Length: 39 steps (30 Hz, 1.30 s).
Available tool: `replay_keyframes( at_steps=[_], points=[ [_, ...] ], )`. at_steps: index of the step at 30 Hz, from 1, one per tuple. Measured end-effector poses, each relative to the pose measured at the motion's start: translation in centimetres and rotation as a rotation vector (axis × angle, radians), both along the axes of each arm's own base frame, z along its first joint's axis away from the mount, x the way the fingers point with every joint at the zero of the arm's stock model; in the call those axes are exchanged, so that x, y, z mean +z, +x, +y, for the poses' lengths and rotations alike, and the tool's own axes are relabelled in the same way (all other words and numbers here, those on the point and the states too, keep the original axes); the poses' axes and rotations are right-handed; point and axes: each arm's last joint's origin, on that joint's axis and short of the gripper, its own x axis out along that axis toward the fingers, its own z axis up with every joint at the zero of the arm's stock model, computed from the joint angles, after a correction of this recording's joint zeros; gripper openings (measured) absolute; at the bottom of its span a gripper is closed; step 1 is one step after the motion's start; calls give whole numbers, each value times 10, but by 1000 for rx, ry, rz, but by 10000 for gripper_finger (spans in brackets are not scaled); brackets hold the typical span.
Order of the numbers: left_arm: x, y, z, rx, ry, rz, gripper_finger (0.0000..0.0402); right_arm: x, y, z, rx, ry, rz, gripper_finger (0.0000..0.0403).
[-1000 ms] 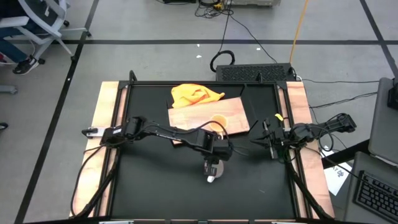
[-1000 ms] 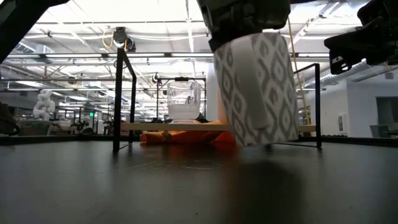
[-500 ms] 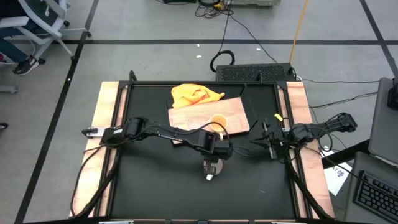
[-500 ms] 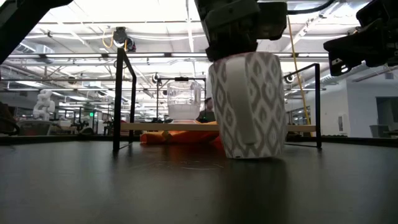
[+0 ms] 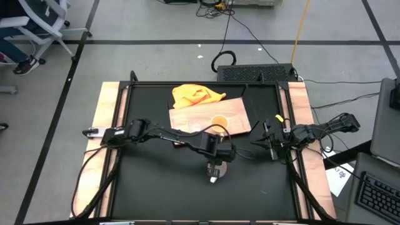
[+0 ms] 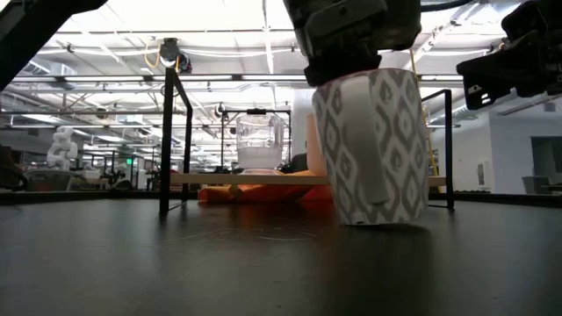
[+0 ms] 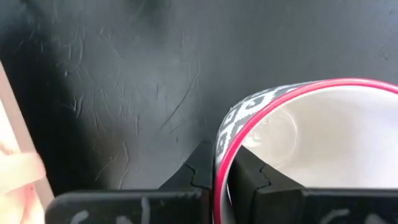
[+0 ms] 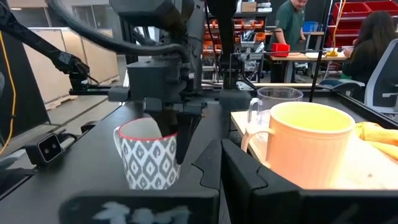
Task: Stack small to large cups/mugs on shelf
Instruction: Put the gray patterned mug on the shelf
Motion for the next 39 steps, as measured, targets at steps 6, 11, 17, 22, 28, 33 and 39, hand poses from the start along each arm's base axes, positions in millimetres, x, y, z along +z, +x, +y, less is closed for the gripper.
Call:
replay_keyframes(
  at_steps=[6,11,17,22,28,33,39],
  points=[
    [3,4,-1,-19,-3,-35,21,0,0,0,0,-2,-1,0],
    [3,2,-3,-18,-1,-15,21,0,0,0,0,-2,0,0],
    [2,-5,-7,2,12,43,21,0,0,0,0,0,0,0],
    [2,-12,-12,5,21,98,21,0,0,0,0,0,0,0],
    [0,-18,-12,25,16,161,21,0,0,0,0,1,-1,0],
    [0,-18,-12,25,15,165,21,0,0,0,0,2,-4,0],
    [0,-17,-12,24,13,155,21,0,0,0,-1,17,-3,0]
  ],
)
